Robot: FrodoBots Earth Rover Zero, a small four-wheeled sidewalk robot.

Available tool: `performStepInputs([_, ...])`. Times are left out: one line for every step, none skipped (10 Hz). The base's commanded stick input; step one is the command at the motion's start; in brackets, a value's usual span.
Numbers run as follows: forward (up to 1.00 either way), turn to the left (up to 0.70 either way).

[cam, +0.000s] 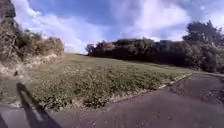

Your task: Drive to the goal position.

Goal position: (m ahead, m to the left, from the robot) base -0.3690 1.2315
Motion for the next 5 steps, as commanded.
performStepInputs([0.00,-0.70])
performStepInputs([0.00,-0.70])
performStepInputs([0.00,-0.70])
performStepInputs([0.00,-0.70])
performStepInputs([0.00,-0.70])
